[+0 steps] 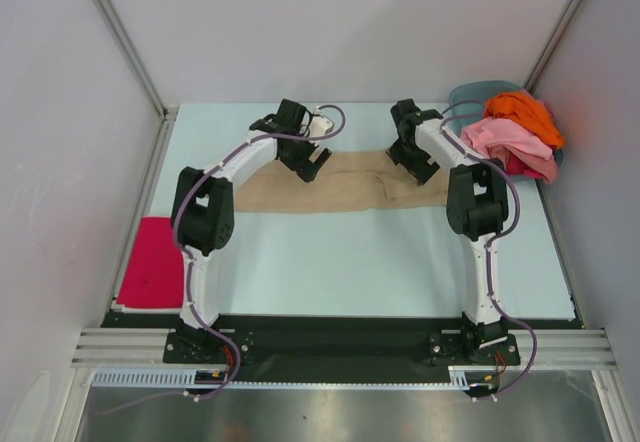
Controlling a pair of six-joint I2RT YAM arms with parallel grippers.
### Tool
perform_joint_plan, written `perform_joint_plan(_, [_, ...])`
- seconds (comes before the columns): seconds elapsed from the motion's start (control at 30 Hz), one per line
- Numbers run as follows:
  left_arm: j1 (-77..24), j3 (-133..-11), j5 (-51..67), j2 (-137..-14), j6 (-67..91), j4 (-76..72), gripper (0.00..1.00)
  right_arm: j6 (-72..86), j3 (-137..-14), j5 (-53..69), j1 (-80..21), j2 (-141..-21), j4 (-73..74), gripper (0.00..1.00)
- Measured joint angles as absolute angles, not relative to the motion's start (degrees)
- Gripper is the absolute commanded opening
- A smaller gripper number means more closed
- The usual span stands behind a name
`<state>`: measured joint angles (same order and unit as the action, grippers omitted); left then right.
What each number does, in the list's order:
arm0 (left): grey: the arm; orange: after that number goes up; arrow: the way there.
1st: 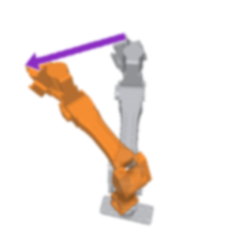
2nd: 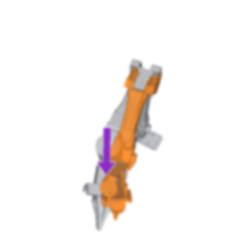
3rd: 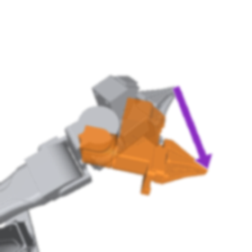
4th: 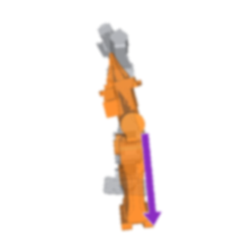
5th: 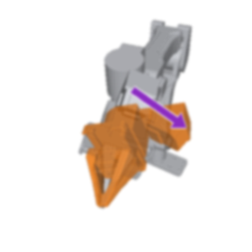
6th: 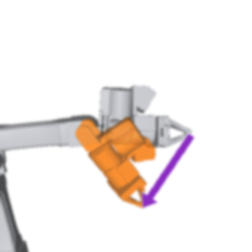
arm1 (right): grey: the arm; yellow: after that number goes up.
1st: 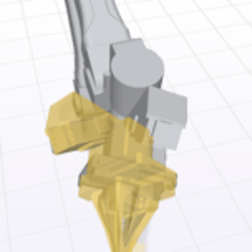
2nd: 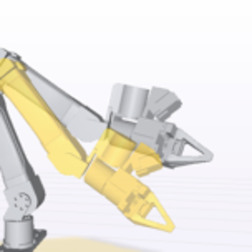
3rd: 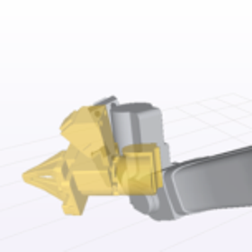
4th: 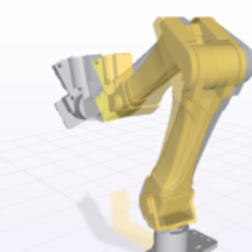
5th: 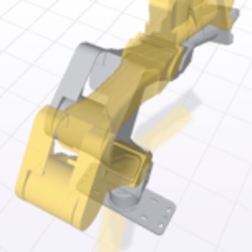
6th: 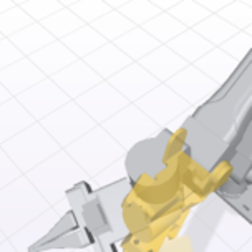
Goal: Fold and stack the t-shirts
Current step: Fold the tshirt
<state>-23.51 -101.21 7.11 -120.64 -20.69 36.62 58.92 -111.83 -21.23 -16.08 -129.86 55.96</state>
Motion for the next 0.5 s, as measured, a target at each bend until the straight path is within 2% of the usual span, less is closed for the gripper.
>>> perform_joint_plan(0.23, [-22.76,-102.35,8.38,-122.30,-19.22,37.89,1.00,60.49,-113.34,-21.58,-16.29,-133.29,56.66,1.00])
perform_joint_plan(0.5, [-21.80,-102.35,5.91,-121.73,-16.29,36.64,1.00,61.10,-121.84,-21.96,-16.60,-139.13,61.89,1.00])
